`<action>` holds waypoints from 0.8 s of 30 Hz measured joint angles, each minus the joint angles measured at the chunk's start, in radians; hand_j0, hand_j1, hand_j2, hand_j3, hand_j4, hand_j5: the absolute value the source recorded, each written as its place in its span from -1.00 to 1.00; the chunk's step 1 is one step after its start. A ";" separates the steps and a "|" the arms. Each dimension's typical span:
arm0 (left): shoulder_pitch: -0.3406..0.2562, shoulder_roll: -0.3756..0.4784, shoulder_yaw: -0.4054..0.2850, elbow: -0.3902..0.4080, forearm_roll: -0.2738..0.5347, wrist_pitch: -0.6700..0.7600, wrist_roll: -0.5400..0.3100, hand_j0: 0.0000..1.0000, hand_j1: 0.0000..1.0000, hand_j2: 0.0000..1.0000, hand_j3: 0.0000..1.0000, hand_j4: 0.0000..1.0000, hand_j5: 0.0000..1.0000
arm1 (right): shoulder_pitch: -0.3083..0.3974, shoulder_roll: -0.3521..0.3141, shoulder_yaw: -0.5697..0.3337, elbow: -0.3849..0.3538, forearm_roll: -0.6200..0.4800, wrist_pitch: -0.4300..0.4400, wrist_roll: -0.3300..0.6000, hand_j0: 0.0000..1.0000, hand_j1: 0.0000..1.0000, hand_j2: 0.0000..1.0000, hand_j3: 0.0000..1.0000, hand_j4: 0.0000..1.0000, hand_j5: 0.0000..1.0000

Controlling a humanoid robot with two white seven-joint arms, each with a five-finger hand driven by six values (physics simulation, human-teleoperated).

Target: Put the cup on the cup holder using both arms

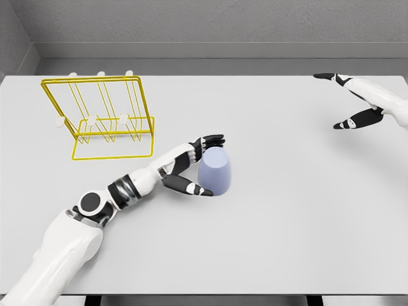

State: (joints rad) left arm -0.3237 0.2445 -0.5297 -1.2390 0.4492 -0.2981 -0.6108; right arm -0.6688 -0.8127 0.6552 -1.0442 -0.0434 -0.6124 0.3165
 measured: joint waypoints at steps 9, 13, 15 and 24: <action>0.002 -0.002 -0.011 -0.005 0.000 0.000 0.000 1.00 1.00 1.00 1.00 1.00 1.00 | 0.002 -0.001 -0.001 -0.001 0.000 0.000 0.000 1.00 1.00 1.00 1.00 1.00 1.00; 0.000 -0.002 -0.012 -0.006 0.001 0.000 0.000 0.89 0.89 0.89 0.89 0.89 0.89 | 0.002 -0.001 -0.001 -0.001 0.000 0.000 0.000 1.00 1.00 1.00 1.00 1.00 1.00; 0.000 -0.003 -0.012 -0.008 0.001 0.000 0.000 0.87 0.87 0.87 0.87 0.87 0.87 | 0.002 -0.001 -0.001 -0.001 0.000 0.000 0.000 1.00 1.00 1.00 1.00 1.00 1.00; 0.002 -0.004 -0.013 -0.022 0.002 0.000 0.000 0.73 0.73 0.73 0.73 0.73 0.73 | 0.002 -0.001 -0.001 -0.002 0.000 0.000 0.000 1.00 1.00 1.00 1.00 1.00 1.00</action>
State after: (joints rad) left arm -0.3221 0.2406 -0.5429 -1.2611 0.4510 -0.2977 -0.6107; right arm -0.6673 -0.8135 0.6544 -1.0465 -0.0433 -0.6125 0.3165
